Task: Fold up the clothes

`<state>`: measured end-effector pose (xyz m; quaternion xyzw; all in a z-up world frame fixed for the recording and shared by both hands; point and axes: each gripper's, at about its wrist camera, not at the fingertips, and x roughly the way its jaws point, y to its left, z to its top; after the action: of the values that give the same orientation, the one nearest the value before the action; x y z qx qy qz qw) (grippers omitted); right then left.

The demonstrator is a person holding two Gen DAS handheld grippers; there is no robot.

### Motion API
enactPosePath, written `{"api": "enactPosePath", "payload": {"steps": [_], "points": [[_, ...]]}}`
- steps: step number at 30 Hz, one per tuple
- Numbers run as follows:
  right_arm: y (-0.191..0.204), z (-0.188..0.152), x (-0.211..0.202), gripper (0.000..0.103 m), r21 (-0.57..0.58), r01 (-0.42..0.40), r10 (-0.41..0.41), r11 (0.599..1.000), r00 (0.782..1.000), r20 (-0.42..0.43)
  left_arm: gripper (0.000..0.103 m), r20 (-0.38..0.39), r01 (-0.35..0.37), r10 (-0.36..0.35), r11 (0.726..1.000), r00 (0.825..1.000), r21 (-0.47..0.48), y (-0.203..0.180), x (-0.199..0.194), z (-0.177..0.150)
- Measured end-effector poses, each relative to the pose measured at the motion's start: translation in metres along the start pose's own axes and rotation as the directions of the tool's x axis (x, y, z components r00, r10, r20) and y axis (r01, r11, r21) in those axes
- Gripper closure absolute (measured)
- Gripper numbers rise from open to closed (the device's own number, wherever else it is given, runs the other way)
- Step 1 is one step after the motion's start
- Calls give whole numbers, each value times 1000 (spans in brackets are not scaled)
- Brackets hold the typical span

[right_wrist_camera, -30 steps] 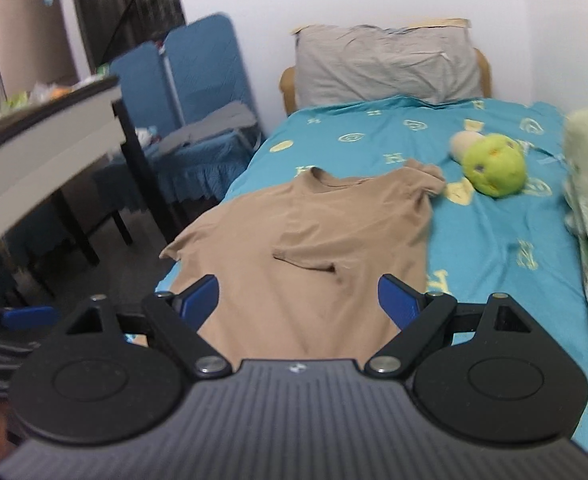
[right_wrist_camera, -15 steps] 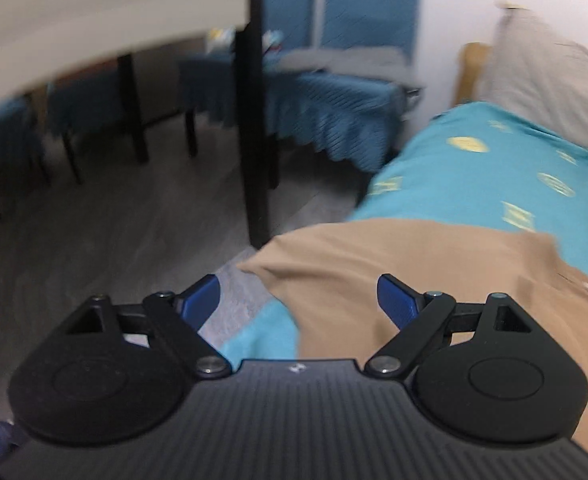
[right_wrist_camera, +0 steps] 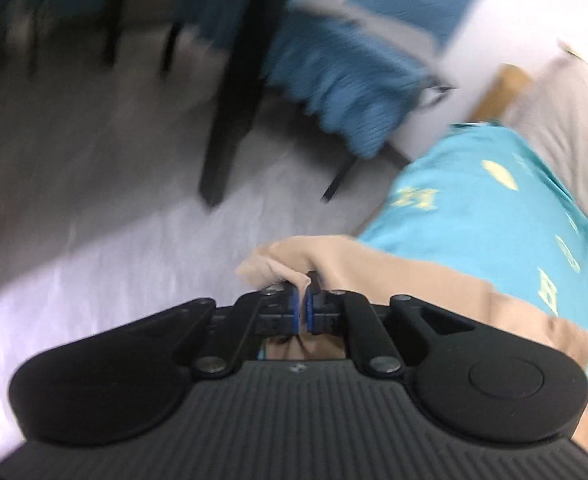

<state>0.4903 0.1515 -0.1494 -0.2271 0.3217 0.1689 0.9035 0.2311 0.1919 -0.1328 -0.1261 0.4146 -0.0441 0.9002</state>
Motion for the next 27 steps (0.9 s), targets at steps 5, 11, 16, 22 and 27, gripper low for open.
{"api": "enactPosePath", "payload": {"steps": [5,11,16,22,27], "points": [[-79,2,-62,97,279,68,-107,958,986,129,0,66,46,-46,999,997,5,-10,-11,0],[-191,-62,-122,97,605,151,-278,781,953,121,0,119,107,-111,994,987,39,-33,-18,0],[-252,-155,-134,97,785,195,-294,588,956,-18,0,113,118,-126,990,986,75,-46,-12,-2],[-277,-241,-124,95,900,114,-165,422,985,-48,0,89,103,-113,988,990,115,-60,-2,-9],[-273,-238,-148,26,877,-31,-187,479,973,137,0,76,98,-110,984,991,149,-73,7,-12]]}}
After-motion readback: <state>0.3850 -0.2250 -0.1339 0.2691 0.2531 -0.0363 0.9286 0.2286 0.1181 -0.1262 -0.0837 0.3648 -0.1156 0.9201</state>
